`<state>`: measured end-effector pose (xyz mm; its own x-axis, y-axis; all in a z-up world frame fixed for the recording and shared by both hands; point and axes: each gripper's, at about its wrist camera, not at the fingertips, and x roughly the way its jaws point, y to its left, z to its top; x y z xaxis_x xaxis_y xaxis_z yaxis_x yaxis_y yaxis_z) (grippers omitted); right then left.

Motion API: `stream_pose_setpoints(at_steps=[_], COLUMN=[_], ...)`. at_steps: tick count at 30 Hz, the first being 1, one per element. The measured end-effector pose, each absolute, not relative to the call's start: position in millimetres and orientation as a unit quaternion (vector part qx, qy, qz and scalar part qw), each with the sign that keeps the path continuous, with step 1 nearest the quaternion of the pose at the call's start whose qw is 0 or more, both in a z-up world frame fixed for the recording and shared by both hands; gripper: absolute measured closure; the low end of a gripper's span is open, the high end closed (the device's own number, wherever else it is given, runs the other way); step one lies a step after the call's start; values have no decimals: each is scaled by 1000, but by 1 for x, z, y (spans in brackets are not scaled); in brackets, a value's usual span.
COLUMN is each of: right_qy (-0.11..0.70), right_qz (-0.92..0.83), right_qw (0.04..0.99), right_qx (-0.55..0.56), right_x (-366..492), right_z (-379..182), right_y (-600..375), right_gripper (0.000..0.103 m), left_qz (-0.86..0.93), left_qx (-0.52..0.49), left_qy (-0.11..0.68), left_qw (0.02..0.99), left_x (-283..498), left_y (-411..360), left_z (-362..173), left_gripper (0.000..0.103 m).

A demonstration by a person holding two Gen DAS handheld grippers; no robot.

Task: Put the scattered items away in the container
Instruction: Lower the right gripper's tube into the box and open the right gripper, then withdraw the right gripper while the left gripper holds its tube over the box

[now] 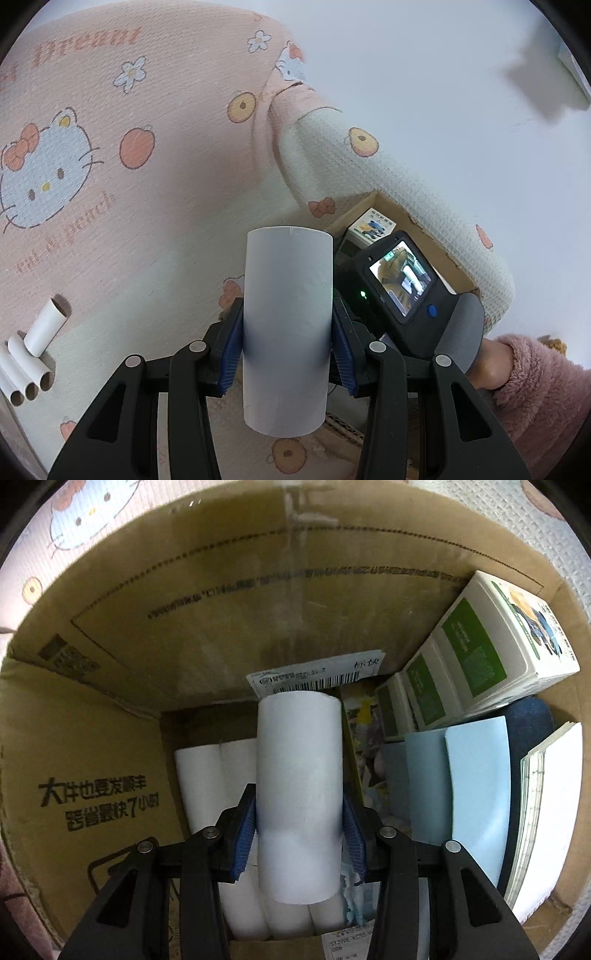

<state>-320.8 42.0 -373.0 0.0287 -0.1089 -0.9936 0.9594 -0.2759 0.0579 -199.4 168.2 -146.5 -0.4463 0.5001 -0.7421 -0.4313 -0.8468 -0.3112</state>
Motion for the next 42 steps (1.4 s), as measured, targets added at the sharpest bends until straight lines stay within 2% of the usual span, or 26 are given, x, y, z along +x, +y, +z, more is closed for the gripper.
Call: stream_pose_setpoints(at_steps=[4,14,15,16,17,19,27,32,34,38,42], right_qy=[428,427,423,421,427,448,398,363,347,325,358], right_qz=[-581,-590,-591,-594,-593,-581,-582,-576,-578,-563,-570], right_qw=[442,432,438,443,448,442,392,364,349,353,377], right_qx=[533,532,529,523,515,516,591,635,651,673,636], right_x=[-314,-320,-320,-320,-318,-316,-335,-345,-349,-351,-341], right_z=[-377,-359,-354,-351,-349,-353,-351,-354,-356,-364,-361], right_y=[45,61,65,68,71,76,88,99,104,112,110], right_gripper=[62,62,66,80,85,87,86,77,67,66,64], left_qz=[850,849,848,847,846,844,839,838,838,837,838], left_qx=[-453,-451,-451,-450,-449,-452,-457,-457,-456,-452,-451], left_qy=[-36,-32,-30,-28,-25,-23,-24,-25,-24,-27,-21], left_qw=[268,275,277,282,285,287,294,297,299,306,307], left_x=[-201,-200,-200,-199,-197,-197,-195,-197,-197,-196,-195], left_y=[163,158,159,161,163,165,167,167,168,169,170], left_z=[-149,-145,-145,-145,-145,-146,-148,-149,-147,-144,-144], left_gripper=[55,55,55,55,55,55,55,55,55,55,55])
